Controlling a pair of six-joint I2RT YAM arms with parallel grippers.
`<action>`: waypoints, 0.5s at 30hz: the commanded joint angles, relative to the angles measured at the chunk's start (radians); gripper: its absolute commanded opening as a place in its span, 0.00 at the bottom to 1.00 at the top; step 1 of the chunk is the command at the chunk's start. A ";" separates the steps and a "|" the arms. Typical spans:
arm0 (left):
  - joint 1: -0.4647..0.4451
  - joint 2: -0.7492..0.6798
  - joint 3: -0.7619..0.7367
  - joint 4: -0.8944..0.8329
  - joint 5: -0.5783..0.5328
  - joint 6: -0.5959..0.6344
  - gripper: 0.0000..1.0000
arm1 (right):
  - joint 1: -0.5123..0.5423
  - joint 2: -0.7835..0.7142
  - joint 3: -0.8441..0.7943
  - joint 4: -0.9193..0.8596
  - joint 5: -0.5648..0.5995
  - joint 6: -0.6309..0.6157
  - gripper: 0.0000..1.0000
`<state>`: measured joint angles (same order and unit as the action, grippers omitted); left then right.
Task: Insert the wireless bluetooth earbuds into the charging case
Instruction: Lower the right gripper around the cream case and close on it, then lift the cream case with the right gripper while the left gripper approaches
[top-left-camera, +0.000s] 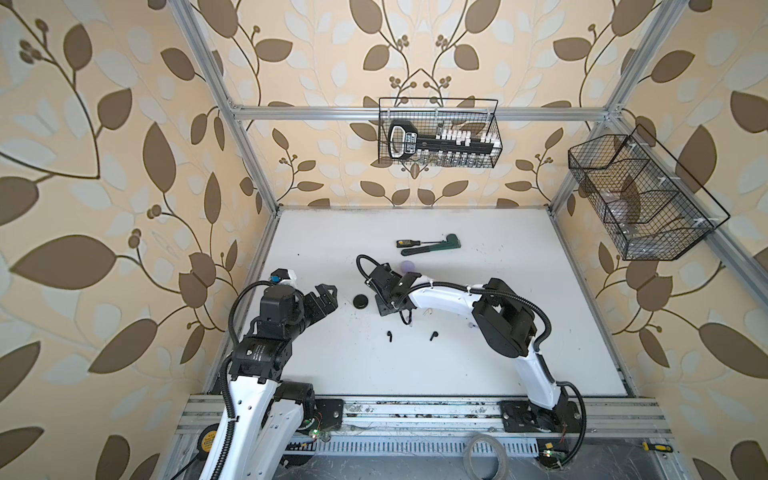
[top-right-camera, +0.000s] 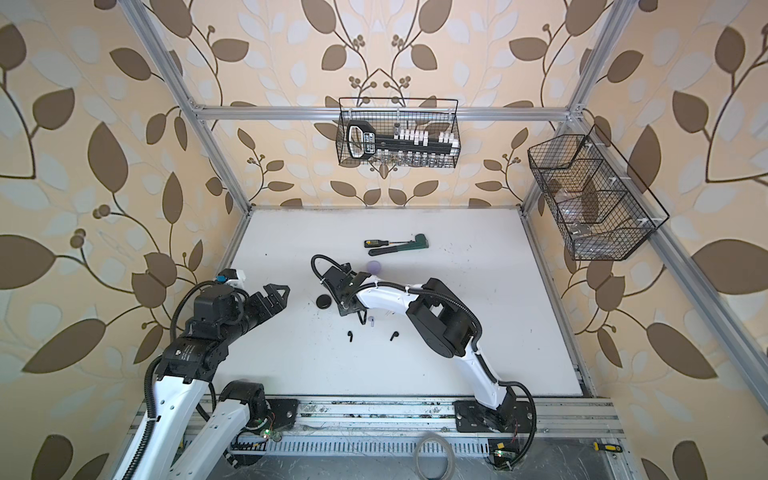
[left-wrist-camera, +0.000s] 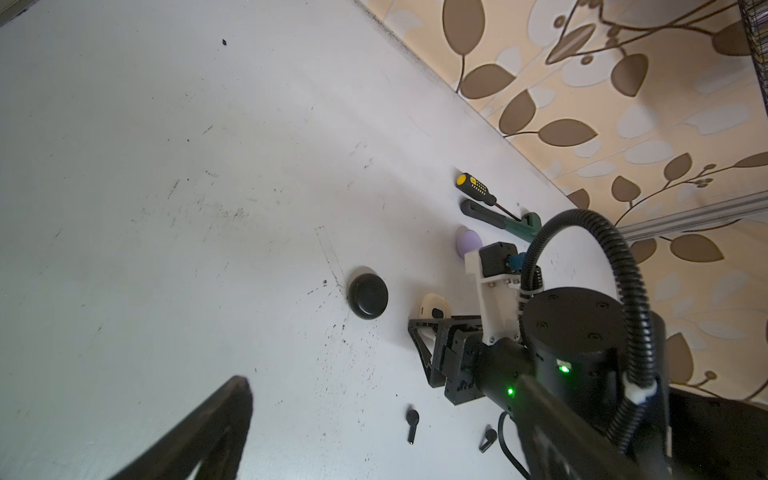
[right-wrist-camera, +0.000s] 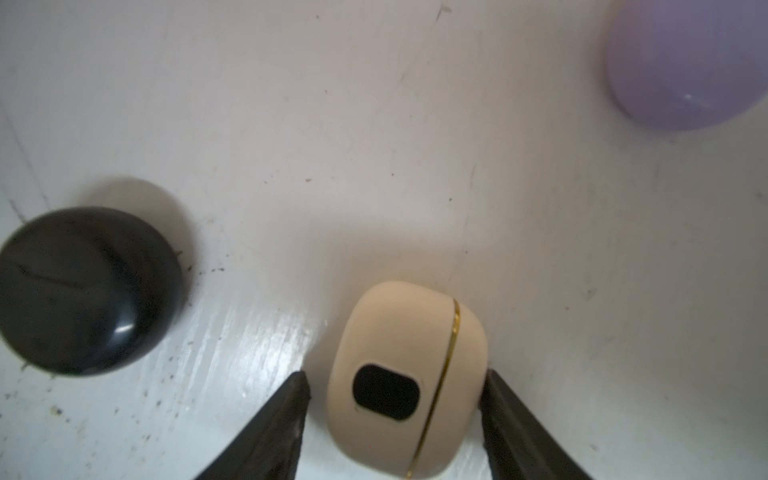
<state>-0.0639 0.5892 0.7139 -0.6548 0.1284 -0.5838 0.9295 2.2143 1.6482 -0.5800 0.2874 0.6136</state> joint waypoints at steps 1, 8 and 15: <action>0.008 -0.003 -0.007 0.020 0.008 -0.003 0.99 | -0.005 0.048 0.016 -0.012 -0.018 0.018 0.65; 0.009 -0.003 -0.007 0.020 0.010 -0.002 0.99 | -0.017 0.058 0.009 -0.012 -0.012 0.020 0.61; 0.009 -0.003 -0.007 0.020 0.011 -0.002 0.99 | -0.018 0.053 -0.004 -0.008 -0.001 0.012 0.52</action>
<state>-0.0639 0.5892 0.7139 -0.6548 0.1295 -0.5838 0.9176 2.2189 1.6501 -0.5690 0.2829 0.6254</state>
